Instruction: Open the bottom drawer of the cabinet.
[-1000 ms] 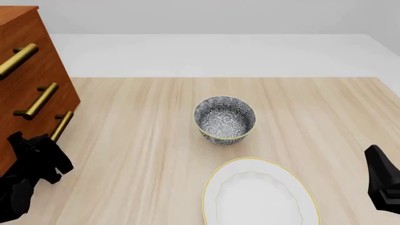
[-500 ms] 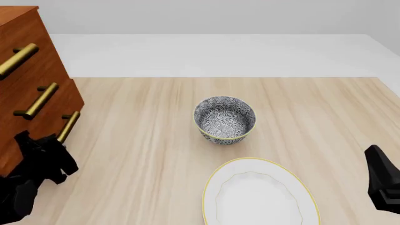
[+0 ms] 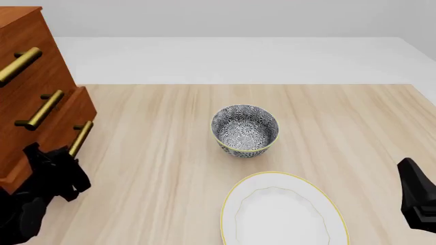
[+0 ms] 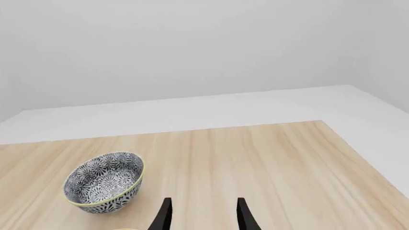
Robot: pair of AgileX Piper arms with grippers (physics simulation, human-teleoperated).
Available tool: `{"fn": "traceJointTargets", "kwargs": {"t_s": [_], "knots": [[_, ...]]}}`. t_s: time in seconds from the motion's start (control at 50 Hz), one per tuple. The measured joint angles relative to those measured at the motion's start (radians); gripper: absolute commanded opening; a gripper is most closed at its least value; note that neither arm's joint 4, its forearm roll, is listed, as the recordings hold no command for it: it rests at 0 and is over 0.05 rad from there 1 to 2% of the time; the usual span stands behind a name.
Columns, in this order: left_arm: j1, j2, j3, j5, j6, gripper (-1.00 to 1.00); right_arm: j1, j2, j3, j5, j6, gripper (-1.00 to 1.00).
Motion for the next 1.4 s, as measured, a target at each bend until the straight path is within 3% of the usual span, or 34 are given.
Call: {"fn": "traceJointTargets", "kwargs": {"t_s": [0.3, 0.94, 1.4], "knots": [[-0.024, 0.001, 0.003, 0.0, -0.001, -1.0, -0.001, 0.0, 0.0, 0.001, 0.0, 1.0], [-0.18, -0.02, 0.022, 0.0, 0.009, -1.0, -0.003, 0.0, 0.0, 0.005, 0.0, 1.0], [-0.343, -0.004, -0.001, 0.0, 0.013, -1.0, -0.002, 0.0, -0.002, 0.008, 0.001, 1.0]]}}
